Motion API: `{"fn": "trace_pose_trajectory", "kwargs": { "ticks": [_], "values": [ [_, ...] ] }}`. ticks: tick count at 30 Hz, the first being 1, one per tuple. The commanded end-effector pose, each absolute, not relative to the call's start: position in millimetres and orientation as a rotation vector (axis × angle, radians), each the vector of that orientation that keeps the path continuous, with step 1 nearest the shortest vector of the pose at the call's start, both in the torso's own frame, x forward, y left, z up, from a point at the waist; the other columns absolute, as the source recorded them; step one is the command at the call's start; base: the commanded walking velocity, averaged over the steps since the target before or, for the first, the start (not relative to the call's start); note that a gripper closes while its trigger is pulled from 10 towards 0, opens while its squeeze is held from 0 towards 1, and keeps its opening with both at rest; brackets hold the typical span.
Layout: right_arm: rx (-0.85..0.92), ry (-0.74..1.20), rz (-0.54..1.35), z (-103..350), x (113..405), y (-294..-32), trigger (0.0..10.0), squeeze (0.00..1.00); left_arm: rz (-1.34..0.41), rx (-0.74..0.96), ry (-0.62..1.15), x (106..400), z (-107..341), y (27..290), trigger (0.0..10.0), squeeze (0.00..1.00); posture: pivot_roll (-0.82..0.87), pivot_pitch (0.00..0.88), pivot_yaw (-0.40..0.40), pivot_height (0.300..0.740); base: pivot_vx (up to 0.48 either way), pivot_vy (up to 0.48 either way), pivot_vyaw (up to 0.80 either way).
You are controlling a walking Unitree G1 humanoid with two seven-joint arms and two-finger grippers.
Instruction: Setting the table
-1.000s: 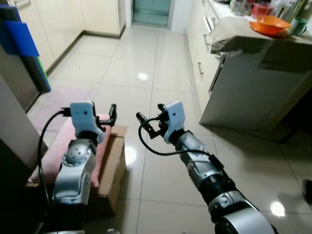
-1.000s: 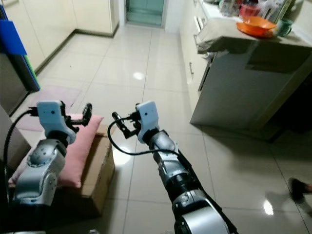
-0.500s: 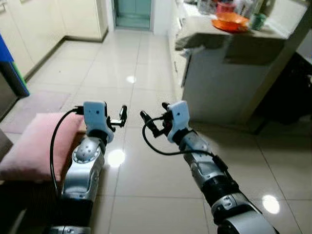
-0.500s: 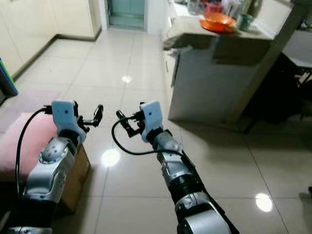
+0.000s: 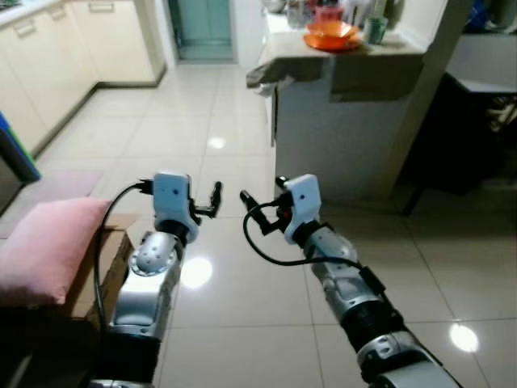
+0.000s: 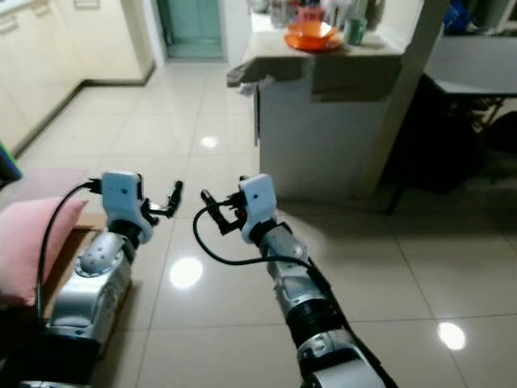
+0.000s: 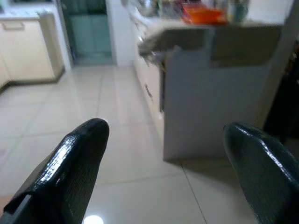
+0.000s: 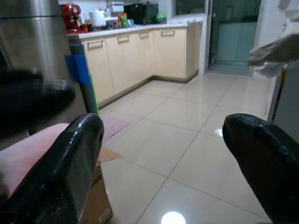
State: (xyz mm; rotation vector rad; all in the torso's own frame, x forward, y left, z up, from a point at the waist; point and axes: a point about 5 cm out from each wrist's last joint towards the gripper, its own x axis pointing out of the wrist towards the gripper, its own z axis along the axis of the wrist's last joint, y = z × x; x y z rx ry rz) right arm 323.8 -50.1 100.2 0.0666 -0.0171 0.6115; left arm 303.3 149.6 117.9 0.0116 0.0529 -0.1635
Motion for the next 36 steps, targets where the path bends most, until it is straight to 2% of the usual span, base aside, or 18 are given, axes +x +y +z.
{"fn": "trace_pose_trajectory", "kwargs": {
  "ticks": [1,14,15,32,33,34,36],
  "values": [
    [0.067,-0.013,0.609,102,324,-50,10.0,0.00,-0.176,0.033,0.051,304,120,151,10.0,0.00,-0.03,0.000,0.008,0.740,0.480,0.000,0.00],
    [0.105,-0.017,0.547,104,330,-58,10.0,0.00,-0.189,0.013,0.025,300,123,149,10.0,0.00,-0.02,0.000,0.006,0.740,0.480,0.000,0.00],
    [0.098,-0.016,0.545,105,330,-57,10.0,1.00,-0.193,0.016,0.025,300,123,148,10.0,0.00,-0.02,0.000,0.008,0.740,0.480,0.000,0.00],
    [0.041,-0.003,0.541,104,335,-60,10.0,1.00,-0.246,-0.001,0.005,303,125,140,10.0,0.00,-0.03,0.000,-0.008,0.740,0.480,0.000,0.00],
    [0.036,-0.005,0.533,104,335,-60,10.0,1.00,-0.259,0.003,0.002,302,125,138,10.0,0.88,-0.03,0.000,-0.009,0.740,0.480,0.000,0.00],
    [0.034,-0.005,0.528,104,336,-61,10.0,1.00,-0.265,0.007,-0.004,302,126,136,10.0,1.00,-0.03,0.000,-0.009,0.740,0.480,0.000,0.00],
    [0.037,-0.004,0.528,104,336,-60,10.0,1.00,-0.279,0.024,-0.002,301,125,133,10.0,1.00,-0.03,0.000,-0.004,0.740,0.480,0.000,0.00]
  ]
}}
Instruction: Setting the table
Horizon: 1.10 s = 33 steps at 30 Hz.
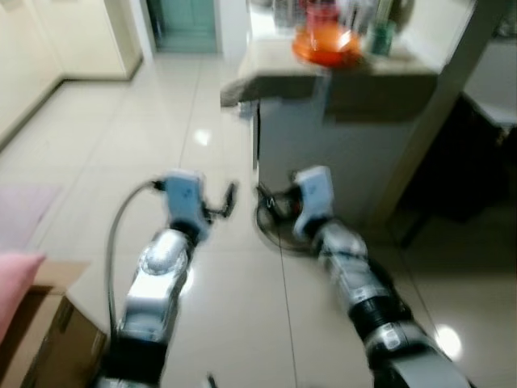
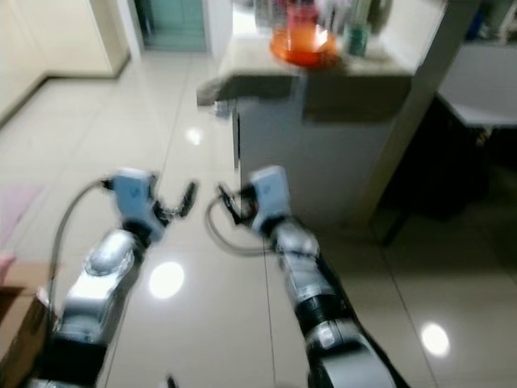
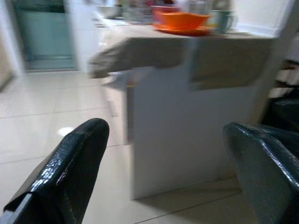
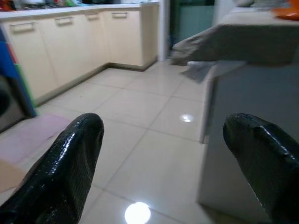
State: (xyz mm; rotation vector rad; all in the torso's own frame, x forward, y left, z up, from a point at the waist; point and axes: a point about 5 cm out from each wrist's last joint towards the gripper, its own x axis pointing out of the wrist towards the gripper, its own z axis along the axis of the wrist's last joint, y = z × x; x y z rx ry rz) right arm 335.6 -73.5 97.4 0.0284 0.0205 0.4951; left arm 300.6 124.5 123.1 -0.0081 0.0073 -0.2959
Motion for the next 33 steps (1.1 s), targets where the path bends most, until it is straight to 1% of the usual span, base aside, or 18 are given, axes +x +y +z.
{"fn": "trace_pose_trajectory", "kwargs": {
  "ticks": [1,10,11,12,17,21,33],
  "values": [
    [0.040,-0.004,0.528,104,336,-60,10.0,1.00,-0.282,0.027,-0.001,301,125,133,10.0,1.00,-0.03,0.000,-0.003,0.740,0.480,0.000,0.00],
    [0.036,-0.003,0.540,104,336,-56,10.0,1.00,-0.300,0.043,-0.002,302,125,131,10.0,1.00,-0.03,0.000,0.003,0.740,0.480,0.000,0.00],
    [0.025,-0.003,0.544,104,336,-56,10.0,0.94,-0.306,0.046,-0.003,302,125,131,10.0,1.00,-0.03,0.000,0.004,0.740,0.480,0.000,0.00],
    [0.025,0.000,0.550,104,335,-55,10.0,0.00,-0.316,0.055,-0.003,302,125,128,10.0,1.00,-0.03,0.000,0.004,0.740,0.472,0.000,0.00],
    [0.026,-0.028,0.544,109,337,-55,10.0,0.00,-0.326,0.064,-0.004,302,125,125,10.0,1.00,-0.04,0.000,0.007,0.740,0.472,0.000,0.00],
    [0.029,-0.051,0.500,115,341,-63,10.0,0.00,-0.331,0.068,-0.006,304,126,123,10.0,1.00,-0.04,0.000,0.011,0.740,0.469,0.000,0.00],
    [0.032,-0.042,0.511,111,338,-60,10.0,0.00,-0.339,0.075,-0.005,304,126,121,10.0,1.00,-0.05,0.000,0.023,0.740,0.430,0.000,0.00]
  ]
}}
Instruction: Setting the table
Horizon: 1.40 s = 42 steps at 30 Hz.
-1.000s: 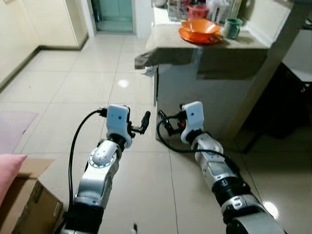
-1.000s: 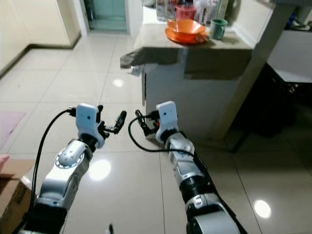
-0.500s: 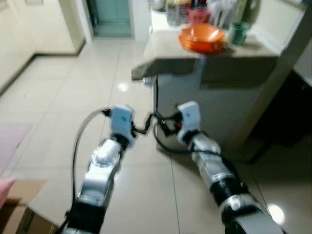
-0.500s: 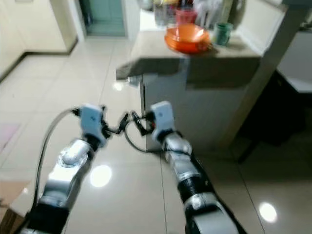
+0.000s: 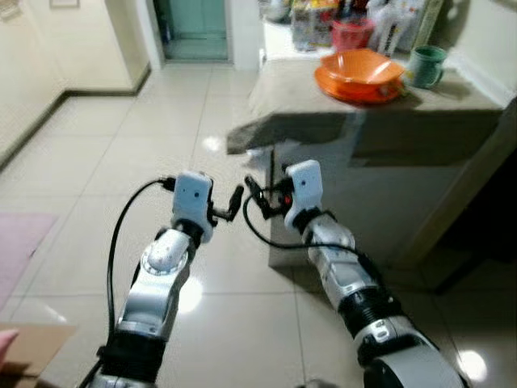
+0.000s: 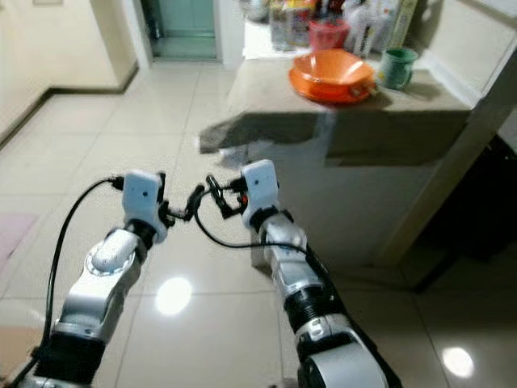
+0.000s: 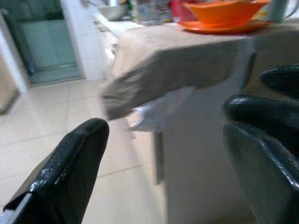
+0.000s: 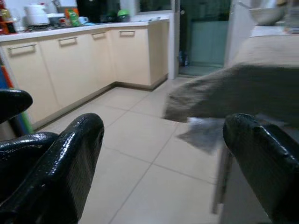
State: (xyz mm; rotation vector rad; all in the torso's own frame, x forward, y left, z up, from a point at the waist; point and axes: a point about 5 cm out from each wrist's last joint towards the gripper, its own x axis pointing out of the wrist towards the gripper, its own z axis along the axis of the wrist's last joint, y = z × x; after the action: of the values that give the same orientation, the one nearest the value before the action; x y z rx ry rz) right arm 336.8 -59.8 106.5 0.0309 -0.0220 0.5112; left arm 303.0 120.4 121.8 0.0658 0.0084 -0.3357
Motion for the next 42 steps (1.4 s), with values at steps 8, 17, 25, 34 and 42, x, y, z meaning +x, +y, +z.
{"fn": "trace_pose_trajectory", "kwargs": {
  "ticks": [8,17,25,34,42],
  "values": [
    [0.032,-0.041,0.514,111,338,-59,10.0,0.00,-0.349,0.074,-0.005,305,126,121,10.0,1.00,-0.05,0.000,0.026,0.740,0.438,0.000,0.00],
    [0.052,-0.242,0.405,138,340,-76,10.0,0.00,-0.290,0.051,-0.035,308,131,127,10.0,1.00,-0.05,0.000,0.024,0.740,0.453,0.000,0.00],
    [-0.001,-0.221,0.203,130,339,-131,10.0,0.00,-0.077,-0.036,-0.021,301,128,180,10.0,0.00,-0.08,0.000,0.043,0.740,0.119,0.000,0.00],
    [-0.051,-0.113,0.125,87,296,-162,10.0,0.00,0.022,-0.063,0.041,261,109,209,10.0,0.00,-0.09,0.000,0.060,0.740,0.000,0.000,0.00],
    [-0.078,-0.092,0.126,79,274,-174,10.0,0.00,0.035,-0.074,0.055,228,105,212,10.0,0.00,-0.10,0.000,0.055,0.740,0.000,0.000,0.00]
  ]
}}
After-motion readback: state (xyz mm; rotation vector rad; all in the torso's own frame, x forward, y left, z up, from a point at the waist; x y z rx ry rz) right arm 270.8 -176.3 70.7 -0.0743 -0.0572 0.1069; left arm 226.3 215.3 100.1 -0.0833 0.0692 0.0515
